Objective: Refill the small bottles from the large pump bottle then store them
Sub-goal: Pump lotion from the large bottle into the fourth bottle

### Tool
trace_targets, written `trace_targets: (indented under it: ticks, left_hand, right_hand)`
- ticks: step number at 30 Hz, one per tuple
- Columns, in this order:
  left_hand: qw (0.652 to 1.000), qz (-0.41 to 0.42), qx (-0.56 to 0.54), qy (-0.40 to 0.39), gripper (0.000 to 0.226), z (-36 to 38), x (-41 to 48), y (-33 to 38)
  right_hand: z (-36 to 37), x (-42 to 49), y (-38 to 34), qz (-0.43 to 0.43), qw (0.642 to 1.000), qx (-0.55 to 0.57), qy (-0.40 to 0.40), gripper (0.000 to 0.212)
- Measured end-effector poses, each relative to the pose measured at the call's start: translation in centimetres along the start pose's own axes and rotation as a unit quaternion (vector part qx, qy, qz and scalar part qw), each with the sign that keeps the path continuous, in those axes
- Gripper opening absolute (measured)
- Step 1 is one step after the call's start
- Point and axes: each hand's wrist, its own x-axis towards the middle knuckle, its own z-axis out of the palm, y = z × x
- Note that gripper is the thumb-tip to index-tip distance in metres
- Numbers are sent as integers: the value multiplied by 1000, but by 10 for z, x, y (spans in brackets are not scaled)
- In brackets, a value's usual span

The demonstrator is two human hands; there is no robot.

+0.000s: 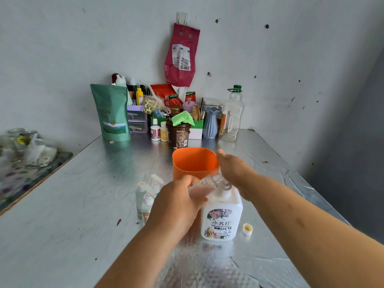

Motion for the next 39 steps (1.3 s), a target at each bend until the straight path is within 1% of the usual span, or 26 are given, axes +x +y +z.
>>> trace_targets:
  ticks: [4,7,13,17,22,23,26,32,36,39]
  left_hand:
    - [1000,1,-2,-3,20,-2,1,2]
    - [1000,-1,-4,-4,19,-1,1,2]
    - [1000,-4,-13,-6,18,0,2,-1]
    - [1000,-13,-6,-9,20,4,1,-4]
    - [1000,-14,-14,-7,18,3,0,-1]
    - [1000,-13,-15,-6,18,3,1,-1]
    - [1000,-8,-10,-5,19,1,0,1]
    - [1000,-5,-9,-6,20,-1,1,2]
    - [1000,-4,-4,-6,19,1,1,1]
    - [1000,-7,-11,-6,19,2,2,-1]
  right_hand:
    - [-2,-2,-3,-39,998,-53,5,49]
    - [1,0,-1,-35,997,-65,10,42]
    - [5,4,5,-50,995,-82,16,37]
    - [12,5,8,-56,994,-89,12,38]
    - [10,5,8,-43,998,-42,11,39]
    - [9,5,7,-44,998,-40,12,41]
    - [5,5,4,-7,1000,-10,16,56]
    - [4,8,2,5,1000,-2,19,63]
    - [5,9,7,-4,1000,9,7,58]
    - [6,9,8,-28,999,-24,-1,50]
